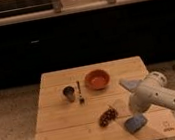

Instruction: Wipe red bowl with sponge

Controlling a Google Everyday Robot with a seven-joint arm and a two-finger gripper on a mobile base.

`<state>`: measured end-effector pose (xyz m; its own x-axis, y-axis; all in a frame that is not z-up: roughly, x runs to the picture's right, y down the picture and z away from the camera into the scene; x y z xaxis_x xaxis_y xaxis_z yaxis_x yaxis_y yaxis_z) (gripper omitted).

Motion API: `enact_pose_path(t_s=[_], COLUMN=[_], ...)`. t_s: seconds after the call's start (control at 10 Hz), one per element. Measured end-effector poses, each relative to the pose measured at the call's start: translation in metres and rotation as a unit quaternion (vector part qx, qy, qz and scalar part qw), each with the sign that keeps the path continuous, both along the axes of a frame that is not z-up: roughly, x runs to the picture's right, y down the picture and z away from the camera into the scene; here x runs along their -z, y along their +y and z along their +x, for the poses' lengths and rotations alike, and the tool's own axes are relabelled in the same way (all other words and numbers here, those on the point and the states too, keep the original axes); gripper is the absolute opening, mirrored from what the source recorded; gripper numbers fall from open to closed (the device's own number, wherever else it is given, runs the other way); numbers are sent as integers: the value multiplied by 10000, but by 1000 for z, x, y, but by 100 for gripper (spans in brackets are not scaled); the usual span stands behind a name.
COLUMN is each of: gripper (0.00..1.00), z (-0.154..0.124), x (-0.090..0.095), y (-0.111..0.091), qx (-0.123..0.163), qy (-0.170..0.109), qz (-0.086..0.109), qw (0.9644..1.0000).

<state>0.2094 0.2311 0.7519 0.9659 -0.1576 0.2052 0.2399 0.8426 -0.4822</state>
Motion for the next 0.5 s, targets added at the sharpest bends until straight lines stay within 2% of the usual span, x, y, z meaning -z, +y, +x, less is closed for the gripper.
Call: enact_pose_path(t_s=[0.2, 0.4, 0.5], gripper=[52, 75, 79], z=[0, -5, -5], x=[-1, 14, 16], y=[6, 1, 1], qx=[86, 191, 225], qy=[-62, -180, -204], qz=[-11, -61, -90], qw=[9999, 9996, 9995])
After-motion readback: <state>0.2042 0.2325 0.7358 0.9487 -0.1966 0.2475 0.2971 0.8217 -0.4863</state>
